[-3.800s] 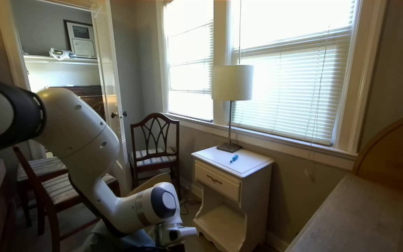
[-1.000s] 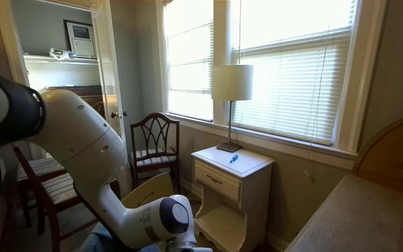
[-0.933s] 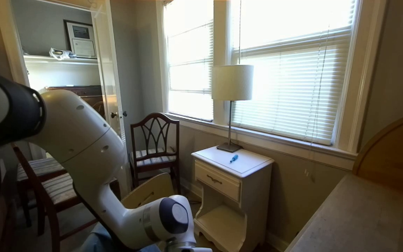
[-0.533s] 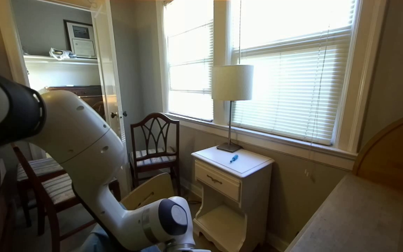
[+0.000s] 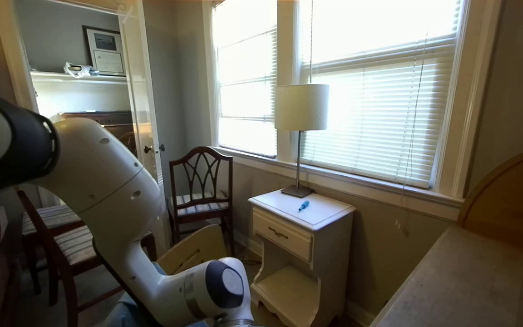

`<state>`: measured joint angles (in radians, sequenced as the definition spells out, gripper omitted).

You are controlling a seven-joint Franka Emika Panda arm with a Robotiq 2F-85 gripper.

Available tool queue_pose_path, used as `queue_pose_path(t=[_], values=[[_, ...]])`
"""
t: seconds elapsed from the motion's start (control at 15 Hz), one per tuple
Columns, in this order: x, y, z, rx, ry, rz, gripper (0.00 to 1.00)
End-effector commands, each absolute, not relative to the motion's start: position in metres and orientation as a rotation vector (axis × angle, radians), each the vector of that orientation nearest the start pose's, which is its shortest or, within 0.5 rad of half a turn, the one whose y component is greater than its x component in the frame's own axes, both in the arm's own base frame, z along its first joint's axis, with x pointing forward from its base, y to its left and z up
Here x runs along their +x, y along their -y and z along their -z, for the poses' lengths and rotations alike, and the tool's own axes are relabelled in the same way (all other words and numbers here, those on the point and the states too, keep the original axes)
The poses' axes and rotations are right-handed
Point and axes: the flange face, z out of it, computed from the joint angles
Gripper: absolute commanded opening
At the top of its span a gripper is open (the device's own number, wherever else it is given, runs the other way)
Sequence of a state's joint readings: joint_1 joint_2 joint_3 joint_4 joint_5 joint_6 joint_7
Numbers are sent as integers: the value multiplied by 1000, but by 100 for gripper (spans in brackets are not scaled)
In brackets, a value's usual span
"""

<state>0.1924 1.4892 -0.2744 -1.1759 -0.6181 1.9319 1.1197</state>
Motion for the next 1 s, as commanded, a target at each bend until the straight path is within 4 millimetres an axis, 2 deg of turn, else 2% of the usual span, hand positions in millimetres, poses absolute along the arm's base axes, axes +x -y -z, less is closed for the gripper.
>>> queue_pose_path(t=[0.0, 0.27, 0.67, 0.93], values=[[599, 69, 133, 2040, 534, 187, 8], [610, 43, 135, 2141, 542, 170, 8], [611, 19, 112, 2186, 586, 159, 8], [610, 13, 98, 2220, 584, 142, 8]])
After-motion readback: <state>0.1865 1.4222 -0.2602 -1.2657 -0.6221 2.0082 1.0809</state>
